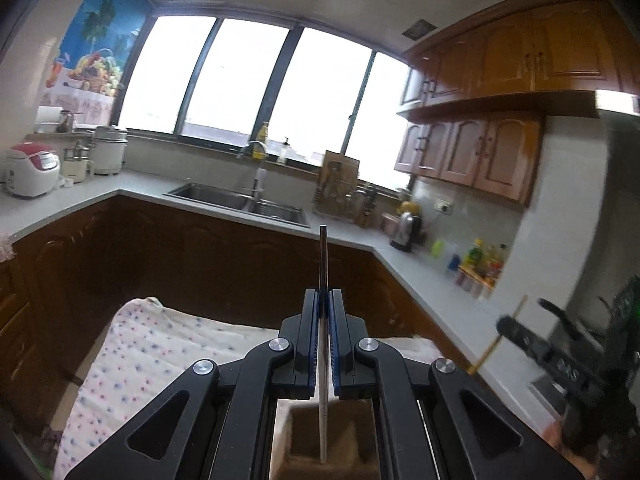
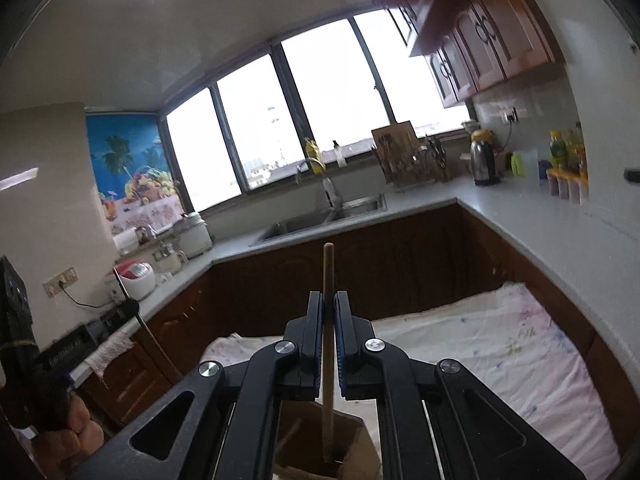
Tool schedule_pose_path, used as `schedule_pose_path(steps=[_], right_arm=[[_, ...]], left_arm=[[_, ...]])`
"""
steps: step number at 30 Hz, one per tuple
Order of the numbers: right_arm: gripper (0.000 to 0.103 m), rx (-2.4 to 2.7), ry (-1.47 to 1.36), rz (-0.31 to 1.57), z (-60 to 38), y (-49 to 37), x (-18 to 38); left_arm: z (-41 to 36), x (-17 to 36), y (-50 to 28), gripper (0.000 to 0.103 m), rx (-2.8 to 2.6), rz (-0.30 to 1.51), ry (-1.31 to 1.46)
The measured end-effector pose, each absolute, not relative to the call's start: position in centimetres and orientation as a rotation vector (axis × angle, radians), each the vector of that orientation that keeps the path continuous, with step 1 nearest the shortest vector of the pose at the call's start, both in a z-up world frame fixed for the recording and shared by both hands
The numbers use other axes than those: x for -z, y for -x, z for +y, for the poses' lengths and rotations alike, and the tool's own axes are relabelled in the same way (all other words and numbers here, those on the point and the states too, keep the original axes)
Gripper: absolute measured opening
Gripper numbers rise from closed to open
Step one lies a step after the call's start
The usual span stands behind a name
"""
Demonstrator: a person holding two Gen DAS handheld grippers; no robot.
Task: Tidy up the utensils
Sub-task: 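Lift both held chopsticks and carry them over the wooden holder, then lower both chopsticks into the wooden holder's slots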
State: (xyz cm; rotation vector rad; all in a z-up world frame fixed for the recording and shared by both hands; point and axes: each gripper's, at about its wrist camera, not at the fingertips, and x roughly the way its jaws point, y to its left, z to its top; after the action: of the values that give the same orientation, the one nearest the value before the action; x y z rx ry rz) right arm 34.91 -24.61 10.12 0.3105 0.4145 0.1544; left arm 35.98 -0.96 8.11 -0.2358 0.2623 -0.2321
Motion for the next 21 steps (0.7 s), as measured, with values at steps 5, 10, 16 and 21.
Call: schedule_pose_path(steps=[5,10,16,21], right_arm=[[0.006,-0.158,-0.364,0.44,-25.2,-35.8,-5.9],[0.006,-0.151,-0.379,0.438,-25.2,-35.5,-3.1],[0.006,-0.145,-0.389,0.451,-25.4,-35.3,-2.5],[0.007,-0.145,-0.391,0.484,-25.6,-35.9,-2.4]], left_arm=[[-3.5,-3.7,-37.7,0.003,0.193,0.276,0.257],[-5.8,0.2,-38.9,0.003,0.186,0.327,0.265],[-7.2,3.2,-40.4,0.003,0.185,0.391,0.269],[-7.4,3.0,-42.2,0.004,0.192,0.428,0.26]])
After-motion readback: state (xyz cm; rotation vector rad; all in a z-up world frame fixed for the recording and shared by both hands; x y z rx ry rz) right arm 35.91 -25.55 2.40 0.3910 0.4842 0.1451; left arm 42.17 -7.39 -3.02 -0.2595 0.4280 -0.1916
